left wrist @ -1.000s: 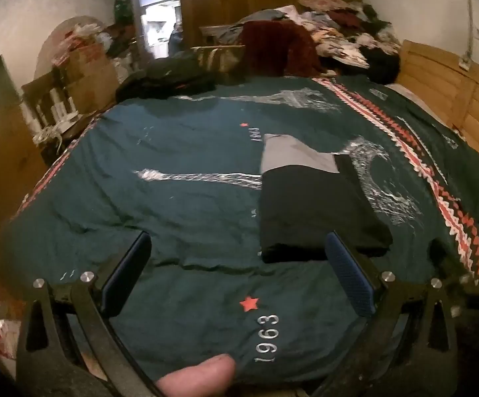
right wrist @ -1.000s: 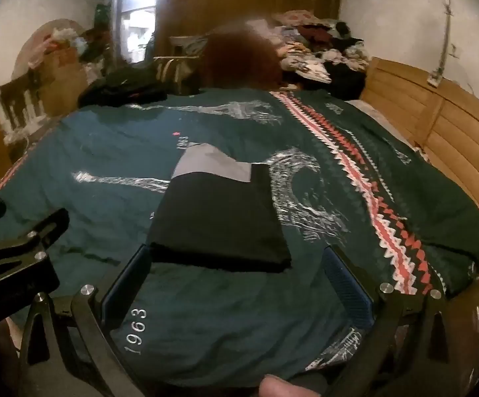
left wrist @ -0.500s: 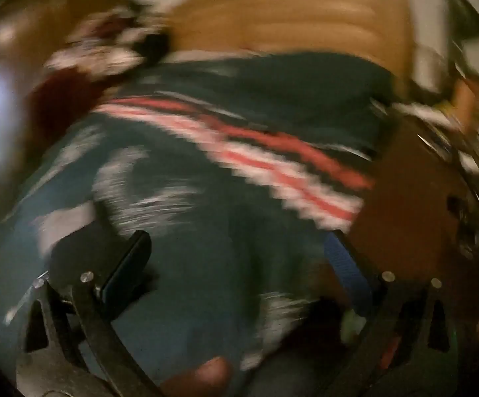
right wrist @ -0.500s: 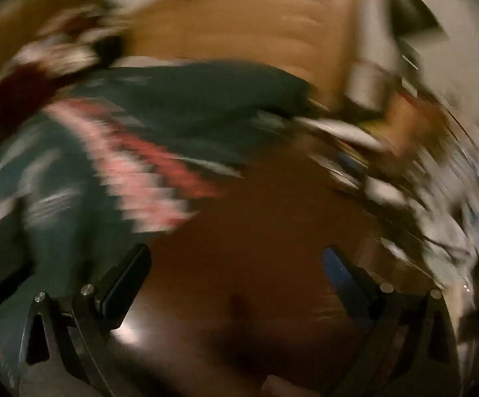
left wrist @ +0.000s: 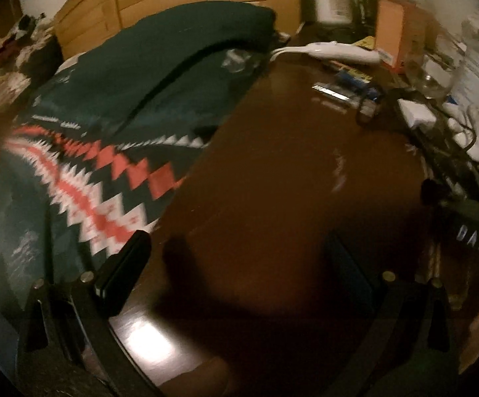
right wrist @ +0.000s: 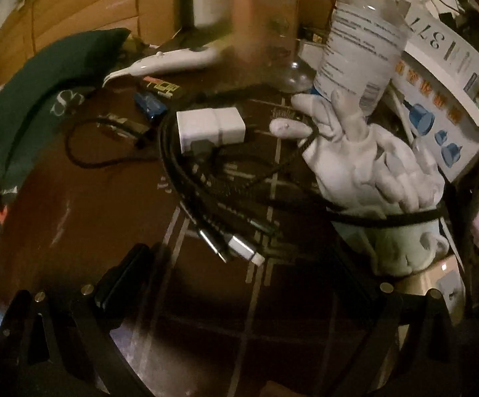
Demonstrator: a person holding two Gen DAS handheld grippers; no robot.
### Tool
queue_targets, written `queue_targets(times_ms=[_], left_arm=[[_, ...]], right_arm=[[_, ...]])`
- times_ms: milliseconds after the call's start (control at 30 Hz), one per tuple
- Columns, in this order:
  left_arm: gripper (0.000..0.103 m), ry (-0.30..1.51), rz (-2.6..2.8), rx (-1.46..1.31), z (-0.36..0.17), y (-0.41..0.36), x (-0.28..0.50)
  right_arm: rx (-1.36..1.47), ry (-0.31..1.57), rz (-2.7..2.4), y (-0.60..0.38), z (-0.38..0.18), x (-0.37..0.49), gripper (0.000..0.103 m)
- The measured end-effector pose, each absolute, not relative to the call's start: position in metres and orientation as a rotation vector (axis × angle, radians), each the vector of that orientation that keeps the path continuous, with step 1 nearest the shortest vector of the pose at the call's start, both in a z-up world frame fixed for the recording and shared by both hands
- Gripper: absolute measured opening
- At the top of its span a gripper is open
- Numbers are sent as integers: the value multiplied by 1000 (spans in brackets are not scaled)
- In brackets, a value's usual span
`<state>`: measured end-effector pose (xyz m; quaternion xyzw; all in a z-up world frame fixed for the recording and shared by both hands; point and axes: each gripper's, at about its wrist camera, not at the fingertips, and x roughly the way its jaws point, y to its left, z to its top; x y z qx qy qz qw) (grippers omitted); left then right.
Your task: Fold large clothes
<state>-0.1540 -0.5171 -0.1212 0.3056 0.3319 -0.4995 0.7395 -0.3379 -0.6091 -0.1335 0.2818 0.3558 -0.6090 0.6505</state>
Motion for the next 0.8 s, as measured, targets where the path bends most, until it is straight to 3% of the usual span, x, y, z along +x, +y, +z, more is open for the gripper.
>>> queue_targets(times_ms=[233, 800], left_arm=[[103, 760, -1180, 672, -134, -561, -172], [103, 793, -1203, 645, -143, -562, -166]], right_arm=[[695, 744, -1373, -622, -139, -347, 103], [710, 735, -1412, -626, -137, -348, 103]])
